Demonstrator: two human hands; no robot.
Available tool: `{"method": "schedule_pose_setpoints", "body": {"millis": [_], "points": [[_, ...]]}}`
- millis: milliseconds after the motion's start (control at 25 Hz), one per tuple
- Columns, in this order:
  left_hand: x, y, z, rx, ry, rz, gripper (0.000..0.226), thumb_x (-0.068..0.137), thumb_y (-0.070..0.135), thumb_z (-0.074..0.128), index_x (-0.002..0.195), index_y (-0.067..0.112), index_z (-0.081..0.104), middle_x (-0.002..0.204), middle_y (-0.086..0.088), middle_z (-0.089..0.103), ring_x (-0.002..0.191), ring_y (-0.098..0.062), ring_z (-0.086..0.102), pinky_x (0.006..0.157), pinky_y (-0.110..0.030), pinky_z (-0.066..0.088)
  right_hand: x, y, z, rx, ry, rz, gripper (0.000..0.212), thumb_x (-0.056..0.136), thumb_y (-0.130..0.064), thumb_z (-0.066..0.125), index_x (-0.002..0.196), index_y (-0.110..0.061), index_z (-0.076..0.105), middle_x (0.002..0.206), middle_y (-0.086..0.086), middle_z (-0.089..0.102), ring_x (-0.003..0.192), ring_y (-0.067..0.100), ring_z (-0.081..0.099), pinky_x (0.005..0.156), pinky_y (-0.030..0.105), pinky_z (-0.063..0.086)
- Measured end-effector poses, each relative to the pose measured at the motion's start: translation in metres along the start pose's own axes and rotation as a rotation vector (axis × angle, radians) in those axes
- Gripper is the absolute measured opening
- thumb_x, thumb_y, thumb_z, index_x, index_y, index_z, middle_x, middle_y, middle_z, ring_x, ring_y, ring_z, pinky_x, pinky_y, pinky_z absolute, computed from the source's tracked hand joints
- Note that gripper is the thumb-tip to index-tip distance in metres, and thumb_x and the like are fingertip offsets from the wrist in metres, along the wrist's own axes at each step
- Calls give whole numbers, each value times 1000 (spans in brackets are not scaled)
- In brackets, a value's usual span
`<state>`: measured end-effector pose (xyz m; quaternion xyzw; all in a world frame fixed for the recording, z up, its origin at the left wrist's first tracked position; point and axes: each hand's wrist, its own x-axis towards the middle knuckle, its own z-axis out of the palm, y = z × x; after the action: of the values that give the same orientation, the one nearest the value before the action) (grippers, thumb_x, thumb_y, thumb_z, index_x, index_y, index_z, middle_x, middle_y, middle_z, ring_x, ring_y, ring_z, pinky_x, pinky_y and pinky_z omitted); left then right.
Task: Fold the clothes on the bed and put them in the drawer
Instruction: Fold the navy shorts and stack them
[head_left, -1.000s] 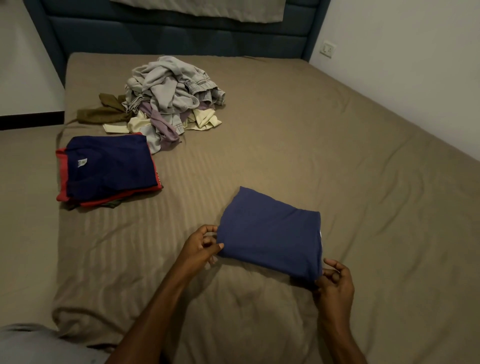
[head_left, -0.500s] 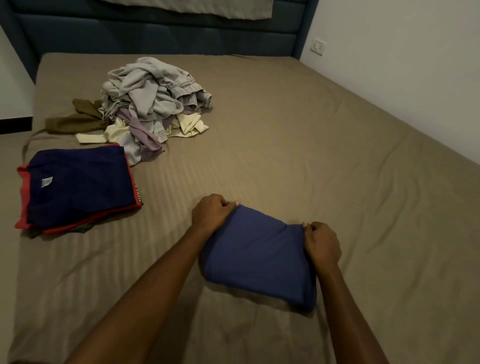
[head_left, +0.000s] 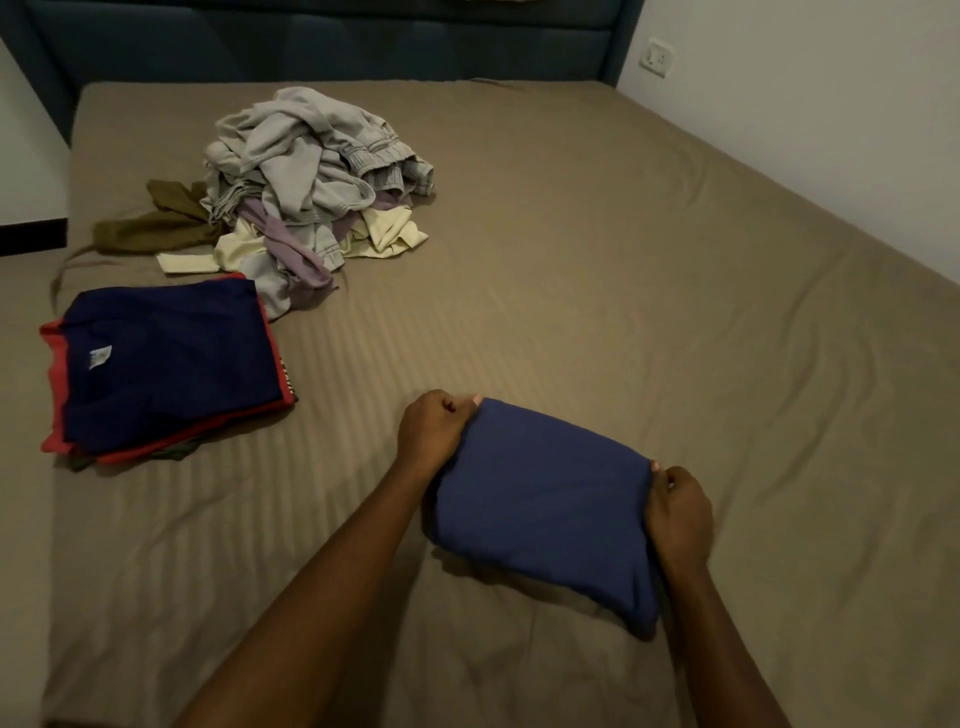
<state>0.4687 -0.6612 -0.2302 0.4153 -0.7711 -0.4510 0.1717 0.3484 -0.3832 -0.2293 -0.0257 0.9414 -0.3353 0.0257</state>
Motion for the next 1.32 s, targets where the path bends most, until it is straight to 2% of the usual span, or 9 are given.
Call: {"method": "schedule_pose_setpoints", "body": {"millis": [200,360,520,600,760,880,960,1160,1320], "points": [[-94,-14,-20,456,145,-65,61,96,75,33,98,18,53,86,3,61,74,-16,59,66,-32,44,-54,-10,-18,-194,240,-205,62,104,-58,36,140,-9,48,135,22,57,118,39,57,94,51,49],[-114,-36,-4,448,-2,97,57,99,68,37,88,16,55,87,-7,70,74,-24,64,65,-33,43,-109,10,16,-411,14,-653,70,103,-62,31,161,-23,31,170,7,22,156,29,21,123,51,26],[-118,-47,-6,355,14,179,51,99,62,48,81,15,54,80,-10,69,72,-28,65,63,-35,42,-109,29,21,-385,-111,-683,70,103,-68,20,162,-30,26,172,-4,16,160,21,7,128,48,15],[-121,-48,-10,390,64,156,54,99,66,43,81,16,54,75,-5,65,66,-22,60,60,-33,42,-114,25,11,-231,-93,-587,72,101,-69,25,162,-30,26,172,-4,15,159,19,10,128,42,13],[-124,-38,-23,298,194,48,59,99,67,39,71,18,55,65,4,56,56,-10,51,52,-26,33,-109,24,-12,261,15,-4,80,95,-71,46,148,-11,46,145,14,53,130,33,54,107,46,47],[-124,-28,-22,92,108,-83,63,96,68,47,61,17,49,57,5,54,53,-12,51,54,-28,36,-75,18,-27,580,-93,345,56,89,-56,68,114,-6,71,110,15,74,102,37,70,80,41,56],[-110,-16,-17,-51,-18,-237,66,89,73,56,61,13,53,62,1,58,58,-17,57,59,-31,42,-52,6,-38,723,-266,479,51,82,-53,76,109,-9,73,103,12,77,99,37,72,85,46,59],[-79,12,-13,-514,-402,-540,68,78,57,82,121,8,62,108,-2,70,98,-24,70,76,-33,57,-38,-19,-24,666,-472,419,55,85,-33,82,127,-4,64,108,10,73,95,32,70,71,38,56],[-77,19,-13,-603,-516,-508,42,93,36,73,124,10,63,106,-3,73,96,-21,71,74,-31,57,-42,-17,-11,800,-418,275,42,96,-26,69,135,-12,60,121,9,71,105,32,70,85,44,58]]}}
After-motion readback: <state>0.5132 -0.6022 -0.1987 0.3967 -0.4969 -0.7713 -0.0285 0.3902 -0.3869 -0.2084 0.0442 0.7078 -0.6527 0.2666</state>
